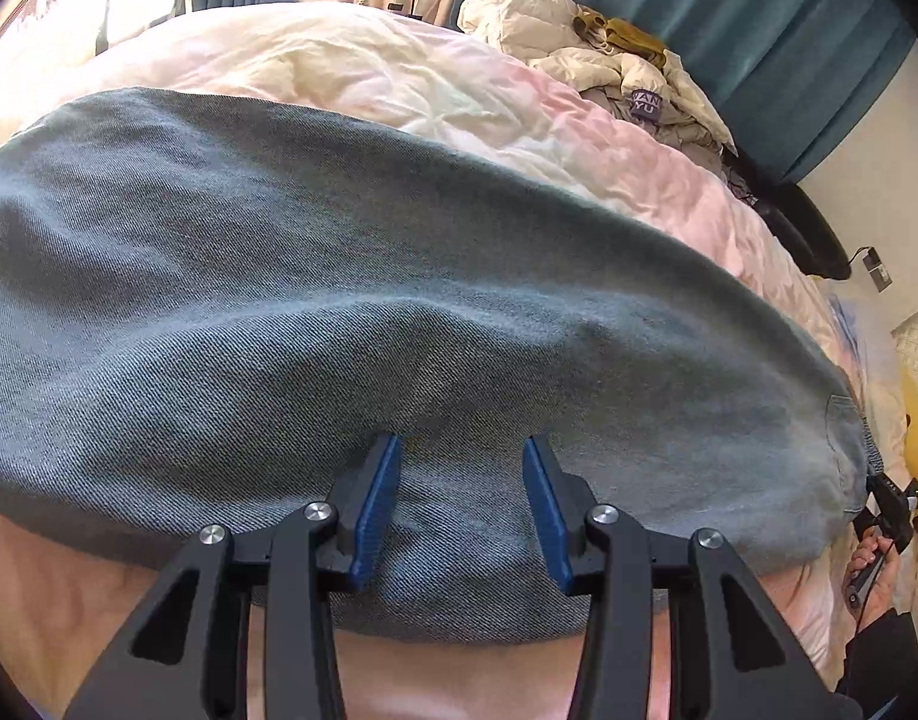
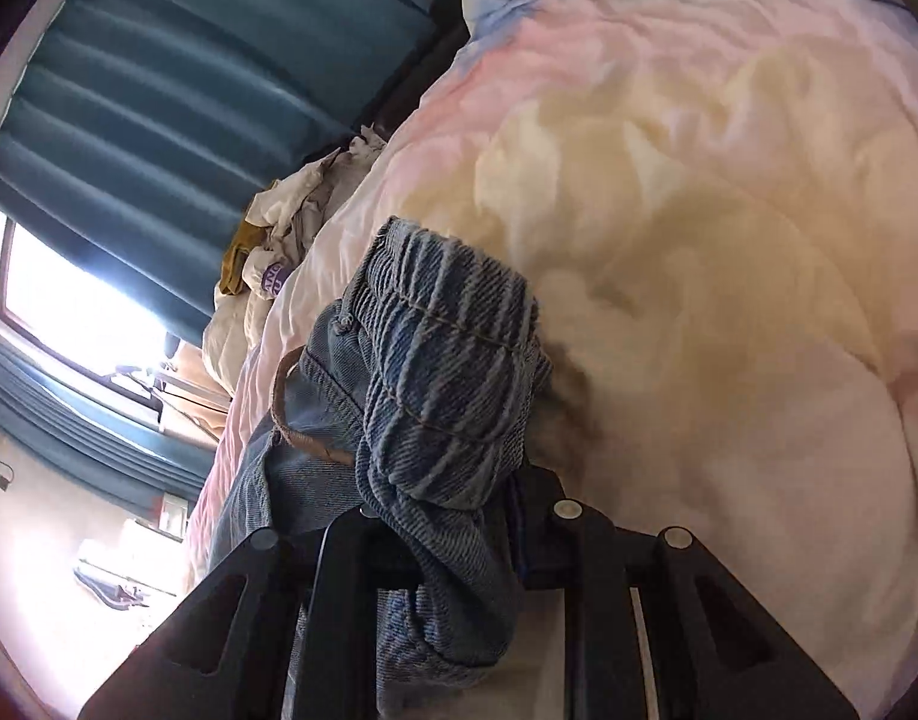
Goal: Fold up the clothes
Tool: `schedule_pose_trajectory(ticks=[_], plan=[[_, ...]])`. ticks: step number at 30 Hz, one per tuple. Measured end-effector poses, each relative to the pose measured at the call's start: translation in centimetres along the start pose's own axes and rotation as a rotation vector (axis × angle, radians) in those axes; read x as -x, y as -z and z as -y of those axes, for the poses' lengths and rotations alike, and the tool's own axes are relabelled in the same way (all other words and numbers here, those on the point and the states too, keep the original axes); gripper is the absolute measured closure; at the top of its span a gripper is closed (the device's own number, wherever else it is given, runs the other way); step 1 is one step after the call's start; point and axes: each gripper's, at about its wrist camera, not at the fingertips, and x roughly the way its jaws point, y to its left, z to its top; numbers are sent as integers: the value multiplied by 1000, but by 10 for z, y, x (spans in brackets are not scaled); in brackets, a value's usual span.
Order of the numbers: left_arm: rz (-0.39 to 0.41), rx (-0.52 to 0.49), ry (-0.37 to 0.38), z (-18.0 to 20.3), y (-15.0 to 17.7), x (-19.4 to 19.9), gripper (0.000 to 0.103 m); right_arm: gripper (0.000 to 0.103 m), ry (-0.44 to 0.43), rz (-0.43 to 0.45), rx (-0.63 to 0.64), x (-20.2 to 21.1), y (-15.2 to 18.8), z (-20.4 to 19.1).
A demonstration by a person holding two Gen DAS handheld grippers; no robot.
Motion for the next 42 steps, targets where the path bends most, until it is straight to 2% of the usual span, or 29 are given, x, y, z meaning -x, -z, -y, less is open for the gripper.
schedule_pose_trajectory(ticks=[5, 8, 10, 14, 18, 25, 31, 38, 42], plan=[[10, -75, -94, 14, 3, -4, 59, 84, 82, 29, 66, -1, 4, -17], [19, -105, -125, 18, 7, -4, 59, 85, 190, 66, 188, 8, 5, -48], [25, -124, -138, 20, 9, -3, 59, 87, 227, 114, 260, 21, 6, -73], [32, -138, -137, 21, 10, 0, 59, 87, 255, 200, 352, 46, 13, -130], [32, -121, -120, 16, 10, 5, 59, 87, 243, 266, 475, 65, 36, -198], [48, -135, -99, 16, 12, 13, 59, 88, 185, 336, 728, 76, 104, -320], [97, -115, -51, 13, 6, 29, 59, 89, 135, 349, 890, 71, 177, -395], [145, -74, -13, 4, -2, 43, 59, 89, 100, 261, 1088, 43, 275, -434], [158, -42, -11, -4, -5, 47, 59, 89, 95, 146, 1195, 11, 341, -431]])
